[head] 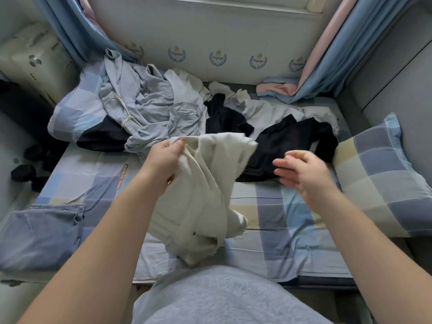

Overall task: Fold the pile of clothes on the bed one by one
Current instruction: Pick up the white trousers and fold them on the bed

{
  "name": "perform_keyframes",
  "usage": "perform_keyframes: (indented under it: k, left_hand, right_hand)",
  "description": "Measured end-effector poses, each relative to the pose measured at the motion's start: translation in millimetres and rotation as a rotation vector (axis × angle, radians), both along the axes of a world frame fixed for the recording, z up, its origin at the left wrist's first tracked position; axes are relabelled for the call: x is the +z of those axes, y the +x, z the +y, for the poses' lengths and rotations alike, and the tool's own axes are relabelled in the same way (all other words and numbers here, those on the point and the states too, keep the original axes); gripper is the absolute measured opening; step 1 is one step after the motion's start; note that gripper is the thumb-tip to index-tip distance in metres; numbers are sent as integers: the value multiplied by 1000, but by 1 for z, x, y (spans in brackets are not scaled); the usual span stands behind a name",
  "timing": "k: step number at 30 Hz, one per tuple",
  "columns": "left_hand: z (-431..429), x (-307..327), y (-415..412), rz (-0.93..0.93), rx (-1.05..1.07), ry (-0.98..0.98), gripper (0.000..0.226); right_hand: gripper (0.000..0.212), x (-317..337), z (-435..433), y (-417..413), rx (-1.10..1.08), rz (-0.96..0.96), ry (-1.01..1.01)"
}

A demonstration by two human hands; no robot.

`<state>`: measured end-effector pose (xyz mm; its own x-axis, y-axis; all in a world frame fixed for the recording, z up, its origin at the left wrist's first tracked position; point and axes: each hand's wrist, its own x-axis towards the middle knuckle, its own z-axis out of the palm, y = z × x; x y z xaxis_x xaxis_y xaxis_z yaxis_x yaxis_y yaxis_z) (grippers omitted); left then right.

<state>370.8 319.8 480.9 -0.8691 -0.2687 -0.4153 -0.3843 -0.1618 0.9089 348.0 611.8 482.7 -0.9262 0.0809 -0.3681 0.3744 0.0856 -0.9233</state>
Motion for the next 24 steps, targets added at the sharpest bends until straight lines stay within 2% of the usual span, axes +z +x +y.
perform_keyframes:
  k: [2,4,6,8,9,10,11,12,14,16,19,21,24]
  left_hand:
    - [1,1,-3,-13,104,84,21]
    - [7,6,-4,6,106,138,22]
    - [18,15,-1,41,63,184,19]
    - [28,26,1,86,-5,230,20]
    - [31,31,2,108,-48,247,21]
    - [32,35,2,124,-87,251,22]
    - [32,38,2,138,-116,249,22]
    - [30,40,1,146,-132,235,22]
    - [24,41,-2,148,-99,200,22]
    - [18,37,-5,133,-15,193,22]
    - [13,18,-7,70,61,230,21]
    - [17,4,-5,41,15,225,18]
    - [33,-15,6,67,-184,157,14]
  right_hand:
    - [9,-3,-18,16,221,-48,62]
    - [17,-10,-37,33,395,-79,114]
    - [37,-19,-56,47,538,-95,148]
    - [58,-29,-75,56,588,-75,111]
    - [55,-35,-81,57,563,-48,70]
    - [41,-39,-86,56,532,-12,58]
    - [28,-41,-87,52,495,52,107]
    - [23,-45,-85,47,470,119,193]
    - [29,-46,-73,35,450,218,347]
    - [25,-37,-56,24,450,327,477]
    - [27,-11,-33,8,467,447,588]
    - [30,9,-25,0,463,492,555]
    - [36,39,-22,-1,461,451,368]
